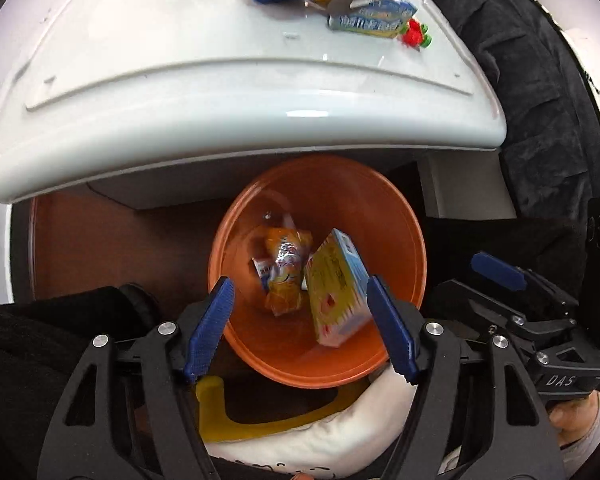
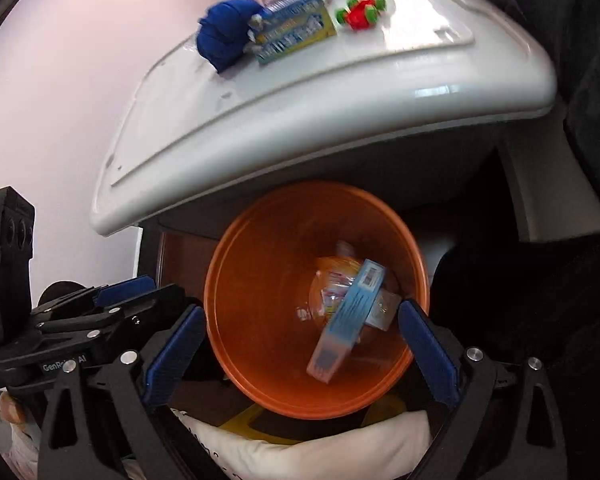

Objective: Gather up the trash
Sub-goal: 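Lower the pouch and medicine box into the orange bucket and open both grippers, then grasp the blue cloth with the left gripper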

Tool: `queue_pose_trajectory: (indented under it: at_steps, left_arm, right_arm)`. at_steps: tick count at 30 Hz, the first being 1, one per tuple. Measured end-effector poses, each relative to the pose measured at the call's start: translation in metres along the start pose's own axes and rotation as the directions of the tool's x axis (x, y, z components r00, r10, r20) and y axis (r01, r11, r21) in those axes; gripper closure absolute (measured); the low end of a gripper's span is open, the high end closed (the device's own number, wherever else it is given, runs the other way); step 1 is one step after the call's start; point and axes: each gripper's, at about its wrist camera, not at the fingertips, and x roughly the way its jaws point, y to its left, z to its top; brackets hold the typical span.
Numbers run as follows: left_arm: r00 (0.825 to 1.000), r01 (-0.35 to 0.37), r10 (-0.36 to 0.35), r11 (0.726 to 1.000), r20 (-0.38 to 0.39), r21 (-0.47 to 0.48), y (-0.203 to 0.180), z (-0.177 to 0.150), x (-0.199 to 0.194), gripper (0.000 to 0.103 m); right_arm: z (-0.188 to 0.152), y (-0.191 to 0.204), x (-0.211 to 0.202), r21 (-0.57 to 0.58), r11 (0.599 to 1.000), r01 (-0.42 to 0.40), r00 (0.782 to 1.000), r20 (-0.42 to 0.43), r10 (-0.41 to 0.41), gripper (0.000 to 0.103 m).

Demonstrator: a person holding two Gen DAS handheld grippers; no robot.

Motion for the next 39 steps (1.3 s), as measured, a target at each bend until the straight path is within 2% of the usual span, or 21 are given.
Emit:
queue_pose_trajectory:
  at_steps: [3, 6, 10, 15, 19, 21, 24, 26, 28, 30, 35, 37, 39]
  left_arm:
    - [0.998, -0.011, 0.011, 1.000, 0.058, 0.006, -0.002, 0.004, -0.015, 0.035]
    - [0.992, -0.019, 0.017, 1.000, 0.122, 0.014, -0.004, 0.010, -0.033, 0.030]
    - [0.974, -0.014, 0.010, 1.000, 0.225, 0.019, -0.007, 0.018, -0.055, 0.026]
    - [0.961, -0.008, 0.010, 1.000, 0.277, -0.010, -0.002, 0.029, -0.060, 0.023]
    - [0.961, -0.006, 0.016, 0.999, 0.275, -0.034, 0.007, 0.032, -0.057, 0.023]
    - [0.961, 0.000, 0.013, 0.999, 0.277, -0.047, 0.013, 0.038, -0.054, 0.023]
    - [0.951, 0.010, 0.004, 0.999, 0.309, -0.043, 0.015, 0.059, -0.054, 0.023]
    - [0.937, 0.004, 0.002, 1.000, 0.350, -0.015, 0.010, 0.077, -0.055, 0.023]
    - [0.930, 0.011, -0.018, 1.000, 0.367, 0.021, 0.004, 0.100, -0.054, 0.023]
    - [0.920, -0.012, -0.008, 0.999, 0.391, 0.048, -0.002, 0.125, -0.049, 0.023]
    - [0.932, -0.043, -0.005, 0.991, 0.361, 0.125, -0.011, 0.174, -0.024, 0.023]
    - [0.933, -0.071, 0.017, 0.988, 0.359, 0.138, -0.013, 0.183, -0.017, 0.023]
    - [0.941, -0.081, 0.019, 0.982, 0.338, 0.171, -0.016, 0.195, -0.008, 0.023]
  right_arm:
    - [0.009, 0.005, -0.015, -0.010, 1.000, -0.017, 0.998, 0.058, 0.017, 0.008]
    - [0.032, 0.016, -0.030, -0.049, 0.999, 0.016, 0.989, 0.150, -0.009, 0.008]
    - [0.059, 0.026, -0.048, -0.080, 0.996, 0.027, 0.973, 0.230, -0.008, 0.007]
    - [0.096, 0.044, -0.058, -0.134, 0.990, 0.047, 0.948, 0.317, -0.002, 0.005]
    - [0.127, 0.059, -0.049, -0.184, 0.980, 0.076, 0.942, 0.335, -0.010, 0.005]
    - [0.140, 0.064, -0.042, -0.196, 0.978, 0.075, 0.947, 0.322, -0.008, 0.006]
    - [0.147, 0.064, -0.039, -0.187, 0.979, 0.082, 0.946, 0.323, -0.017, 0.006]
    - [0.145, 0.056, -0.040, -0.160, 0.984, 0.075, 0.945, 0.327, -0.019, 0.005]
    - [0.141, 0.047, -0.041, -0.140, 0.987, 0.076, 0.945, 0.325, -0.026, 0.005]
    - [0.135, 0.033, -0.040, -0.102, 0.992, 0.075, 0.946, 0.322, -0.038, 0.005]
    - [0.123, -0.005, -0.027, -0.005, 0.998, 0.055, 0.959, 0.279, -0.052, 0.005]
    - [0.120, -0.017, -0.024, 0.025, 0.998, 0.049, 0.962, 0.267, -0.054, 0.005]
    - [0.121, -0.026, -0.021, 0.053, 0.998, 0.038, 0.964, 0.260, -0.051, 0.005]
